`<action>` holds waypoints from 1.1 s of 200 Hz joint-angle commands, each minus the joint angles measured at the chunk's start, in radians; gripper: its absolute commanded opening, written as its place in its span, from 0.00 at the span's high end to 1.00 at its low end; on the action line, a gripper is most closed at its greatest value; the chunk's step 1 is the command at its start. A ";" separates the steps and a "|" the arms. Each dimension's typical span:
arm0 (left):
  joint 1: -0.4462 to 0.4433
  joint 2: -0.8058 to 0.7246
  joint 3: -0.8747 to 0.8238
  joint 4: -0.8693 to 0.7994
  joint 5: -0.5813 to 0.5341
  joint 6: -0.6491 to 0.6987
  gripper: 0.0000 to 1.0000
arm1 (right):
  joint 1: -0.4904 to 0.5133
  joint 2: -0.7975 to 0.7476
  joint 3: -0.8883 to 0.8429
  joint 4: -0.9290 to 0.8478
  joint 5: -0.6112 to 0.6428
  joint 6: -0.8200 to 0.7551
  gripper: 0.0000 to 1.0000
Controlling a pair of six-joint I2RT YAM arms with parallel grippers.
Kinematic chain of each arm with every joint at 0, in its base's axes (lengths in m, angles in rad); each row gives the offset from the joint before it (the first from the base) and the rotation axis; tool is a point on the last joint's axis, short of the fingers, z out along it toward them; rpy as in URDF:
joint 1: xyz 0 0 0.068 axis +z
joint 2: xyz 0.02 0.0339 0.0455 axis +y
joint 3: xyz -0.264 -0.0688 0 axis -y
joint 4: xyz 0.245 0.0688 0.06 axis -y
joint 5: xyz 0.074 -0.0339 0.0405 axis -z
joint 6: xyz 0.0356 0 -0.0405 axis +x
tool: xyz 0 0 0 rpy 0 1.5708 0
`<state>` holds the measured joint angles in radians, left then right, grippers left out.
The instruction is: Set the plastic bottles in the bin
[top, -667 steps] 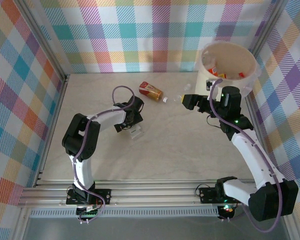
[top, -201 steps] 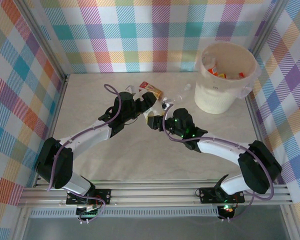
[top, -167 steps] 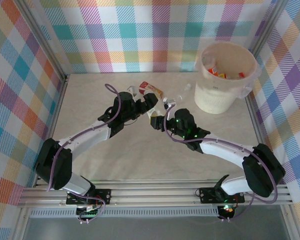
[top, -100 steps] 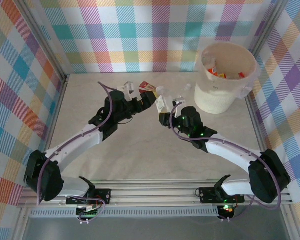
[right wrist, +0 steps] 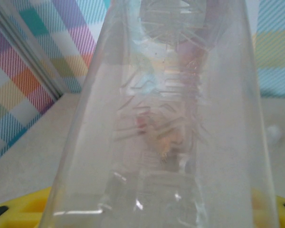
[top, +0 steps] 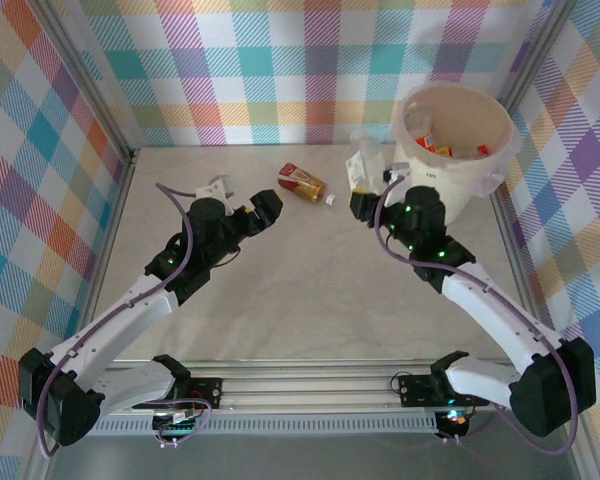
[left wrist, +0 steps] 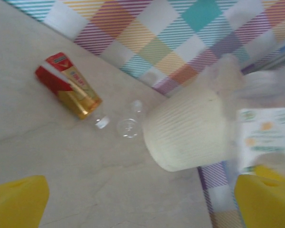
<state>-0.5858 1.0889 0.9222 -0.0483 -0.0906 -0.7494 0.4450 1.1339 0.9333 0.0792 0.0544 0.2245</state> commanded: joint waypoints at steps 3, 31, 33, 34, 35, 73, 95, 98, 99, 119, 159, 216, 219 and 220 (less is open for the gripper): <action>0.009 -0.027 -0.015 -0.061 -0.069 0.012 0.00 | -0.055 0.000 0.145 -0.098 -0.046 -0.087 0.56; 0.009 -0.031 -0.029 -0.076 -0.090 0.004 0.00 | -0.126 0.071 0.292 -0.227 -0.048 -0.121 0.56; 0.009 -0.031 -0.030 -0.077 -0.091 0.002 0.00 | -0.133 0.076 0.304 -0.235 -0.048 -0.125 0.56; 0.009 -0.031 -0.030 -0.077 -0.092 0.001 0.00 | -0.135 0.078 0.309 -0.239 -0.048 -0.126 0.56; 0.009 -0.032 -0.031 -0.077 -0.093 0.000 0.00 | -0.139 0.082 0.316 -0.243 -0.048 -0.127 0.56; 0.011 -0.037 -0.044 -0.086 -0.102 -0.009 0.00 | -0.271 0.195 0.516 -0.385 -0.114 -0.152 0.55; 0.011 -0.049 -0.050 -0.103 -0.112 -0.006 0.00 | -0.343 0.260 0.626 -0.454 -0.164 -0.152 0.56; 0.013 -0.050 -0.049 -0.105 -0.113 -0.005 0.00 | -0.352 0.269 0.639 -0.464 -0.169 -0.151 0.56; 0.013 -0.052 -0.049 -0.106 -0.114 -0.005 0.00 | -0.356 0.272 0.645 -0.467 -0.171 -0.151 0.55; 0.012 -0.067 -0.059 -0.121 -0.130 -0.005 0.00 | -0.424 0.328 0.725 -0.516 -0.194 -0.148 0.55; 0.015 -0.100 -0.073 -0.154 -0.154 0.000 0.00 | -0.548 0.431 0.875 -0.624 -0.260 -0.200 0.55; 0.020 -0.130 -0.096 -0.167 -0.177 -0.002 0.00 | -0.603 0.529 0.965 -0.702 -0.070 -0.412 0.49; 0.020 -0.131 -0.096 -0.167 -0.177 -0.001 0.00 | -0.604 0.535 0.968 -0.702 -0.066 -0.425 0.49; 0.020 -0.132 -0.096 -0.168 -0.177 -0.002 0.00 | -0.606 0.536 0.969 -0.702 -0.065 -0.430 0.49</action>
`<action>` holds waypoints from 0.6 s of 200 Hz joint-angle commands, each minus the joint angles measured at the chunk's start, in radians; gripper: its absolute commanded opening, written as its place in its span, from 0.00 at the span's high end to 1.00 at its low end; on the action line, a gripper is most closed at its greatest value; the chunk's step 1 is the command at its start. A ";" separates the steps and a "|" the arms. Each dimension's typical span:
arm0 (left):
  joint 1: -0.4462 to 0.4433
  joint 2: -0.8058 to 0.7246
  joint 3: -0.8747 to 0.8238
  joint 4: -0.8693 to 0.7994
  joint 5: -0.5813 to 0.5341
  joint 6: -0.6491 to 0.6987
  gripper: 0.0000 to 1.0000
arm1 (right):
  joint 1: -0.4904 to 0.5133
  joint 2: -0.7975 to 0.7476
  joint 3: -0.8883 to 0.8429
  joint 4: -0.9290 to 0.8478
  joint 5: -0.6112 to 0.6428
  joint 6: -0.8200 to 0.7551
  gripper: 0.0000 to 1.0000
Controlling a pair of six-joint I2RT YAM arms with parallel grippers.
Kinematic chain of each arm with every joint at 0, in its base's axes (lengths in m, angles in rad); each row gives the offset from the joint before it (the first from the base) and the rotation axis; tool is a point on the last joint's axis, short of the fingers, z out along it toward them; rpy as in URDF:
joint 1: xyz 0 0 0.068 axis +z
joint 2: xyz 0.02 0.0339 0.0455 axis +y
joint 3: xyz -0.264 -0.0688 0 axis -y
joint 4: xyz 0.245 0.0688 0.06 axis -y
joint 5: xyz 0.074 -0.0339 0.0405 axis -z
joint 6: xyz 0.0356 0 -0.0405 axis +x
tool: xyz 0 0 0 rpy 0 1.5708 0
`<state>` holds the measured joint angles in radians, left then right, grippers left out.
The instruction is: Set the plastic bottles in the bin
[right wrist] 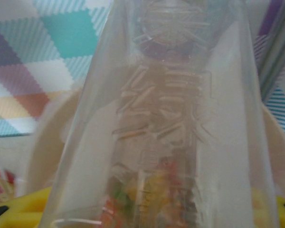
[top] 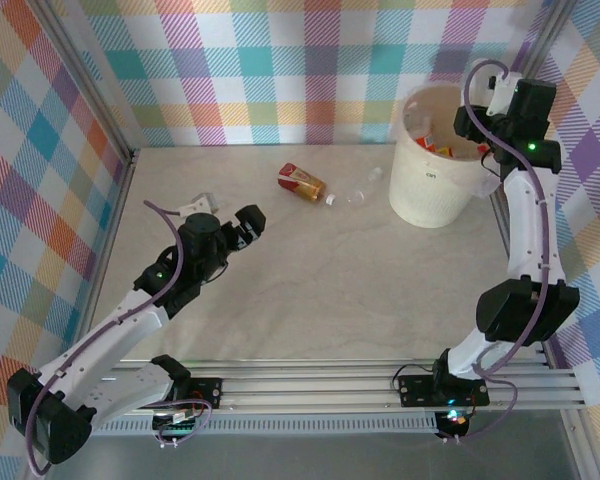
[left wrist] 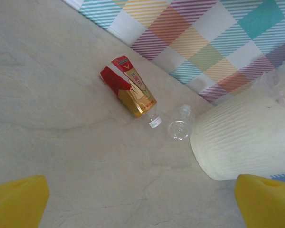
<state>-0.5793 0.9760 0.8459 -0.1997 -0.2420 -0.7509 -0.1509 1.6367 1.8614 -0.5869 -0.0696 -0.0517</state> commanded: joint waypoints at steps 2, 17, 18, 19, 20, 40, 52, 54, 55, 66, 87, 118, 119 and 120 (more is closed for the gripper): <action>0.013 -0.019 -0.020 -0.016 -0.026 0.001 0.00 | -0.012 0.037 0.044 -0.037 0.064 -0.161 0.49; 0.015 -0.020 -0.019 -0.021 -0.023 0.000 0.00 | -0.023 0.075 0.087 -0.061 0.088 -0.218 0.48; 0.015 -0.021 -0.019 -0.020 -0.022 0.001 0.00 | -0.024 0.077 0.089 -0.062 0.089 -0.222 0.48; 0.015 -0.021 -0.020 -0.021 -0.022 0.001 0.00 | -0.025 0.079 0.091 -0.064 0.091 -0.226 0.48; 0.015 -0.021 -0.020 -0.022 -0.022 0.000 0.00 | -0.025 0.082 0.095 -0.065 0.094 -0.230 0.48; 0.016 -0.024 -0.021 -0.028 -0.023 -0.001 0.00 | -0.030 0.119 0.128 -0.075 0.123 -0.313 0.39; 0.016 -0.026 -0.024 -0.029 -0.025 0.001 0.00 | -0.032 0.132 0.131 -0.059 0.112 -0.353 0.28; 0.016 -0.026 -0.025 -0.029 -0.026 0.000 0.00 | -0.032 0.133 0.132 -0.052 0.110 -0.357 0.26; 0.017 -0.026 -0.025 -0.029 -0.026 0.000 0.00 | -0.032 0.134 0.132 -0.051 0.108 -0.359 0.25; 0.018 -0.024 -0.027 -0.027 -0.024 -0.001 0.00 | -0.033 0.153 0.150 -0.028 0.119 -0.369 0.12; 0.018 -0.022 -0.030 -0.024 -0.019 -0.003 0.00 | -0.034 0.203 0.236 -0.051 0.145 -0.331 0.08; 0.019 -0.022 -0.039 -0.019 -0.016 -0.010 0.00 | -0.033 0.189 0.241 -0.040 0.106 -0.227 0.06; 0.018 -0.021 -0.039 -0.018 -0.016 -0.010 0.00 | -0.033 0.188 0.240 -0.040 0.104 -0.224 0.06; 0.018 -0.021 -0.040 -0.018 -0.016 -0.010 0.00 | -0.033 0.187 0.239 -0.040 0.102 -0.222 0.06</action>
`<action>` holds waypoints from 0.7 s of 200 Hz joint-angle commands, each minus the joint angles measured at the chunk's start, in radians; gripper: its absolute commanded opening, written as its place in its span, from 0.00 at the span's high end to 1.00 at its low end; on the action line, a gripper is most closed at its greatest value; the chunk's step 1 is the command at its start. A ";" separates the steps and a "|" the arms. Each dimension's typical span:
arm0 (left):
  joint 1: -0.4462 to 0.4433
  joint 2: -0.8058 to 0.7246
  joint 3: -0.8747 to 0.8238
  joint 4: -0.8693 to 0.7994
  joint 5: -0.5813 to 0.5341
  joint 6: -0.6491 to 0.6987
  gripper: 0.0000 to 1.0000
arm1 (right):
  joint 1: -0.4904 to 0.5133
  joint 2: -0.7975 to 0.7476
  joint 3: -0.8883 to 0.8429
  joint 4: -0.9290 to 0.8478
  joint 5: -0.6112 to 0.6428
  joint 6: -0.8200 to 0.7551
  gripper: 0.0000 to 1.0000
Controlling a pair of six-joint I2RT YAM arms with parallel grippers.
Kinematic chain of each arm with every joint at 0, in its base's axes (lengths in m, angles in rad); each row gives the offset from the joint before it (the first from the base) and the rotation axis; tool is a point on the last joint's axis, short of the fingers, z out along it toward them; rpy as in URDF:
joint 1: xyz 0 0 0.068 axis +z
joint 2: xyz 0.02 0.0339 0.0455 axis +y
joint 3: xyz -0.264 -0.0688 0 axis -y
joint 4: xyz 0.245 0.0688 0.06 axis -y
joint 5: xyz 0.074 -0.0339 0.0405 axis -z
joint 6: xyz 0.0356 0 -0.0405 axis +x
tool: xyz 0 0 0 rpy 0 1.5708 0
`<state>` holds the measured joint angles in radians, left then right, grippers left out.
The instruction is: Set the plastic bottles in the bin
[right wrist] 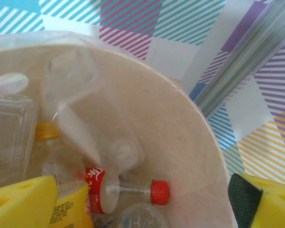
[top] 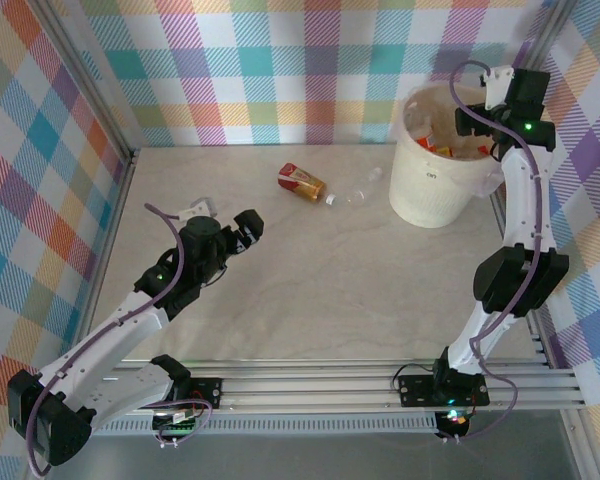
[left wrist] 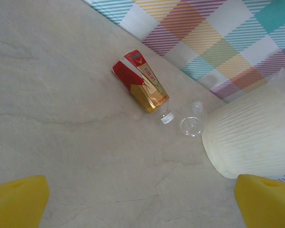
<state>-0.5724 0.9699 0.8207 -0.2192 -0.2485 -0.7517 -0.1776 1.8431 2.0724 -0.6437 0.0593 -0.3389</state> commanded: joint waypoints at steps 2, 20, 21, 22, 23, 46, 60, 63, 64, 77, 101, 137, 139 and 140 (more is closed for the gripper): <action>0.012 -0.015 -0.014 0.001 -0.009 -0.010 0.00 | -0.007 -0.022 0.027 0.017 -0.032 0.072 0.06; 0.013 -0.010 -0.014 -0.002 -0.009 -0.010 0.00 | -0.007 -0.046 0.005 0.022 -0.076 0.119 0.05; 0.013 -0.010 -0.014 -0.003 -0.010 -0.010 0.00 | -0.007 -0.046 0.002 0.023 -0.078 0.121 0.05; 0.013 -0.010 -0.014 -0.003 -0.009 -0.009 0.00 | -0.007 -0.048 0.001 0.024 -0.081 0.124 0.05; 0.013 -0.009 -0.014 -0.003 -0.008 -0.009 0.00 | -0.007 -0.050 0.000 0.026 -0.083 0.126 0.04; 0.015 0.000 -0.015 0.000 -0.003 -0.010 0.00 | -0.007 -0.085 -0.034 0.034 -0.149 0.186 0.03; 0.014 0.008 -0.015 0.004 0.003 -0.013 0.00 | -0.006 -0.110 -0.049 0.033 -0.200 0.230 0.02; 0.014 0.010 -0.014 0.004 0.004 -0.013 0.00 | -0.005 -0.115 -0.054 0.032 -0.214 0.259 0.02; 0.014 0.011 -0.015 0.005 0.006 -0.013 0.00 | -0.006 -0.117 -0.055 0.032 -0.217 0.267 0.02; 0.014 0.024 -0.014 0.015 0.023 -0.013 0.00 | -0.005 -0.150 -0.087 0.044 -0.299 0.331 0.00; 0.016 0.057 -0.011 0.036 0.061 -0.011 0.00 | 0.020 -0.236 -0.204 0.112 -0.406 0.432 0.00; 0.016 0.100 0.000 0.066 0.103 -0.011 0.00 | 0.112 -0.350 -0.354 0.187 -0.442 0.533 0.00; 0.016 0.101 0.001 0.066 0.103 -0.011 0.00 | 0.120 -0.355 -0.360 0.189 -0.438 0.535 0.00; 0.016 0.101 0.001 0.066 0.103 -0.011 0.00 | 0.123 -0.357 -0.363 0.189 -0.436 0.537 0.00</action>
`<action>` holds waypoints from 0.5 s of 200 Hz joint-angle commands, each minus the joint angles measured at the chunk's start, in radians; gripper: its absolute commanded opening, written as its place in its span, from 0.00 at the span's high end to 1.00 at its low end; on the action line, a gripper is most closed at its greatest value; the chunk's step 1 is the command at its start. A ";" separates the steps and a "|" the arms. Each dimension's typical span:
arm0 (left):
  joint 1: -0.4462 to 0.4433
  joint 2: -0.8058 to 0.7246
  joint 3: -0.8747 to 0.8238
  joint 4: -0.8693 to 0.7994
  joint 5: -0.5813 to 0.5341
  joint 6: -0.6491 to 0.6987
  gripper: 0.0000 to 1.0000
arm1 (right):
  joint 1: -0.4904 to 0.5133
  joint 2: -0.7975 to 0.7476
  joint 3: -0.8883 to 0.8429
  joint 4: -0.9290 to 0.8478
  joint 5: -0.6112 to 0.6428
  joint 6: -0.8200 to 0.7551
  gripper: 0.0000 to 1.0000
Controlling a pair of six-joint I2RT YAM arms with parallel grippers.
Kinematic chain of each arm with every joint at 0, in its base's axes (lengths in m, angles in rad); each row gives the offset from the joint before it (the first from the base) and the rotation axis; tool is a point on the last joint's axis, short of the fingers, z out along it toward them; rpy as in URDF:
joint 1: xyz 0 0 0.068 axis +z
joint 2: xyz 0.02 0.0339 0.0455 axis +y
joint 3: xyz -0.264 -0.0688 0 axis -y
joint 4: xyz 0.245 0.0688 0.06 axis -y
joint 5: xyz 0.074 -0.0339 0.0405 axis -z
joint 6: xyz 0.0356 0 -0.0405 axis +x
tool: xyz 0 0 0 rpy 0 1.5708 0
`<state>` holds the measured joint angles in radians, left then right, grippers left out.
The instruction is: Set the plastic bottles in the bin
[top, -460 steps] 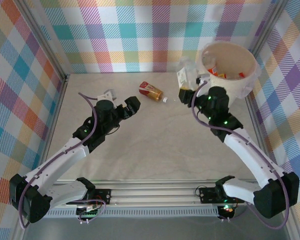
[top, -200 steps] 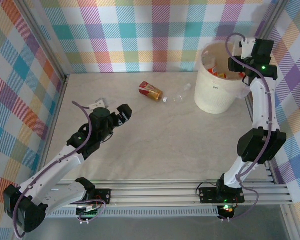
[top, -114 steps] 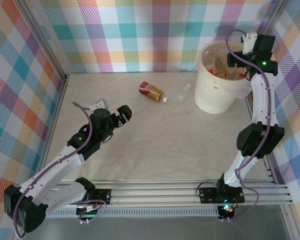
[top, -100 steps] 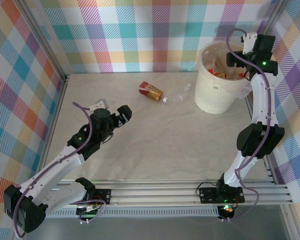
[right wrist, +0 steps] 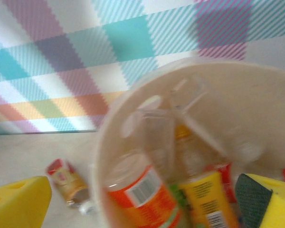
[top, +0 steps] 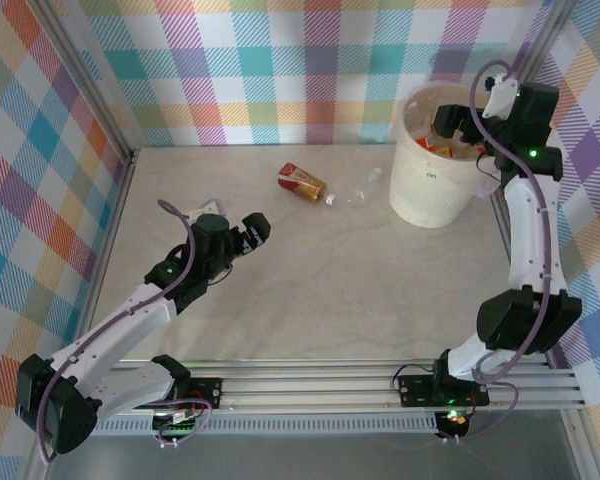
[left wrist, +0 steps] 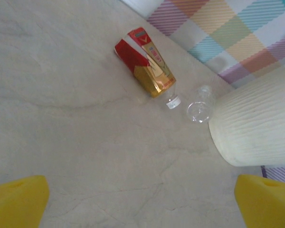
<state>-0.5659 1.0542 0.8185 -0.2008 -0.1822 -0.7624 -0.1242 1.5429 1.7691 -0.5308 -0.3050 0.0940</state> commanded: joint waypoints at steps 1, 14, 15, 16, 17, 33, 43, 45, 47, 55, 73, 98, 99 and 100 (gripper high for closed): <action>0.009 0.018 0.004 0.047 0.037 0.000 0.00 | 0.075 -0.060 -0.062 0.076 -0.068 0.105 0.00; 0.009 0.027 0.006 0.051 0.043 -0.001 0.00 | 0.137 -0.088 -0.097 0.077 -0.014 0.122 0.00; 0.009 0.028 0.006 0.052 0.044 0.000 0.00 | 0.143 -0.091 -0.101 0.078 -0.010 0.124 0.00; 0.009 0.029 0.006 0.052 0.044 0.000 0.00 | 0.149 -0.092 -0.104 0.080 -0.006 0.125 0.00; 0.009 0.030 0.007 0.052 0.044 0.000 0.00 | 0.153 -0.095 -0.107 0.080 0.000 0.127 0.00; 0.009 0.038 0.005 0.062 0.054 -0.002 0.00 | 0.242 -0.121 -0.157 0.095 0.082 0.154 0.00; 0.009 0.043 0.003 0.071 0.066 -0.001 0.00 | 0.291 -0.132 -0.185 0.099 0.113 0.168 0.00; 0.010 0.044 0.003 0.075 0.068 -0.001 0.00 | 0.299 -0.134 -0.192 0.103 0.120 0.172 0.00; 0.010 0.044 0.002 0.077 0.071 -0.001 0.00 | 0.310 -0.136 -0.199 0.107 0.132 0.178 0.00; 0.010 0.047 -0.001 0.088 0.085 -0.001 0.00 | 0.348 -0.146 -0.240 0.133 0.159 0.212 0.00; 0.009 0.053 -0.018 0.133 0.126 -0.003 0.00 | 0.405 -0.156 -0.323 0.205 0.191 0.291 0.00; 0.010 0.056 -0.044 0.188 0.150 -0.025 0.00 | 0.464 -0.134 -0.424 0.291 0.236 0.411 0.00; 0.010 0.056 -0.045 0.189 0.149 -0.025 0.00 | 0.466 -0.132 -0.429 0.294 0.240 0.416 0.00; 0.009 0.056 -0.047 0.191 0.149 -0.026 0.00 | 0.468 -0.130 -0.432 0.298 0.242 0.420 0.00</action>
<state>-0.5659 1.1053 0.8021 -0.0925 -0.0750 -0.7670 0.3050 1.4010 1.4094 -0.3573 -0.1467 0.3656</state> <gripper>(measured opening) 0.997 0.996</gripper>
